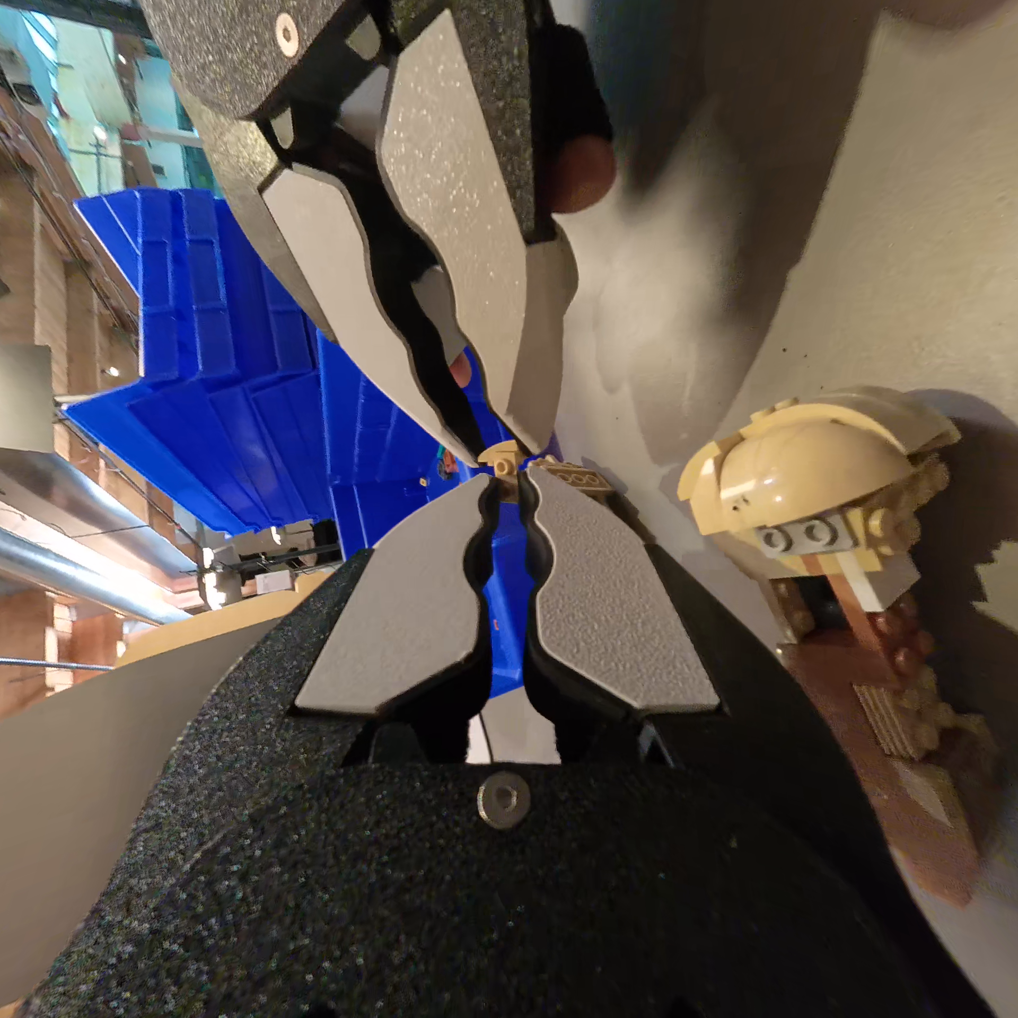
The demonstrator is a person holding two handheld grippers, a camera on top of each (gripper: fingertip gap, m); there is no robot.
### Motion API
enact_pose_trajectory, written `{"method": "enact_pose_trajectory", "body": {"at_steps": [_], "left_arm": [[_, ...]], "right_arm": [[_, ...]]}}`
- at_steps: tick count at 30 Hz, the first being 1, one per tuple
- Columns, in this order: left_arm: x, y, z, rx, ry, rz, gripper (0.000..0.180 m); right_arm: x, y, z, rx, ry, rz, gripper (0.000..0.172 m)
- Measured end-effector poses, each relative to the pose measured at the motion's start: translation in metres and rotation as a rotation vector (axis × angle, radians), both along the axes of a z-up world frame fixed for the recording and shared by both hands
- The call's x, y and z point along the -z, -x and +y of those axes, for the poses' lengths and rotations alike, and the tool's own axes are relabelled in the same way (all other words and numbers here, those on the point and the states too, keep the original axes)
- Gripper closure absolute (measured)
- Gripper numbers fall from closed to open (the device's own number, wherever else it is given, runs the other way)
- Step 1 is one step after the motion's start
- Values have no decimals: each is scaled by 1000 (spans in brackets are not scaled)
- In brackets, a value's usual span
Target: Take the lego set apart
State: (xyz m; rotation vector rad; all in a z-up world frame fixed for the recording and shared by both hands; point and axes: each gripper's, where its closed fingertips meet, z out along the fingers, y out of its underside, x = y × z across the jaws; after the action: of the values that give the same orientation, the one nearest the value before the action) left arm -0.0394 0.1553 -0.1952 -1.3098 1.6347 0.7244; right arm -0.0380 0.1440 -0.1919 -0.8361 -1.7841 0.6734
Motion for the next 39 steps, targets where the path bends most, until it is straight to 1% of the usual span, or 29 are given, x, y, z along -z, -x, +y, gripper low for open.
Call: {"method": "enact_pose_trajectory", "body": {"at_steps": [4, 12, 17, 19, 20, 22, 24, 25, 27, 28, 29, 31, 34, 36, 39], "left_arm": [[-4, -2, -2, 30, -27, 9, 174], [-9, -5, -5, 66, -34, -30, 174], [-12, -2, -4, 37, -22, -67, 174], [-8, 19, 4, -76, -15, -22, 175], [-8, 28, 6, -102, -20, -20, 175], [-13, 36, 8, -129, -2, -110, 175], [-16, 40, 11, -152, 13, -163, 175], [-16, 38, 11, -150, 17, -178, 174], [-15, 34, 10, -138, 29, -190, 174], [-14, 32, 10, -137, 30, -187, 174], [-13, 31, 11, -141, 29, -181, 174], [-13, 29, 13, -156, 24, -181, 174], [-16, 28, 16, -194, 31, -232, 174], [-22, 30, 21, -241, 22, -289, 174], [-38, 37, 35, -340, -30, -401, 174]], "right_arm": [[-4, -2, -2, -27, 44, 0, 155], [-10, -4, -6, -70, 152, -1, 155], [-14, -3, -4, -47, 121, 28, 155], [-21, -3, 7, 11, 78, 77, 155], [-26, -4, 13, 36, 69, 99, 155], [-33, -5, 22, 69, 73, 127, 156], [-35, -4, 35, 138, 39, 150, 156], [-37, -3, 46, 208, 4, 165, 155], [-39, -2, 80, 424, -47, 181, 155], [-38, -3, 98, 544, -44, 158, 155], [-34, -4, 109, 617, -16, 128, 153], [-33, -3, 116, 658, 29, 107, 150], [-31, -6, 118, 661, 13, 99, 149], [-32, -7, 115, 637, 5, 108, 147], [-37, -4, 105, 572, 20, 127, 147]]}}
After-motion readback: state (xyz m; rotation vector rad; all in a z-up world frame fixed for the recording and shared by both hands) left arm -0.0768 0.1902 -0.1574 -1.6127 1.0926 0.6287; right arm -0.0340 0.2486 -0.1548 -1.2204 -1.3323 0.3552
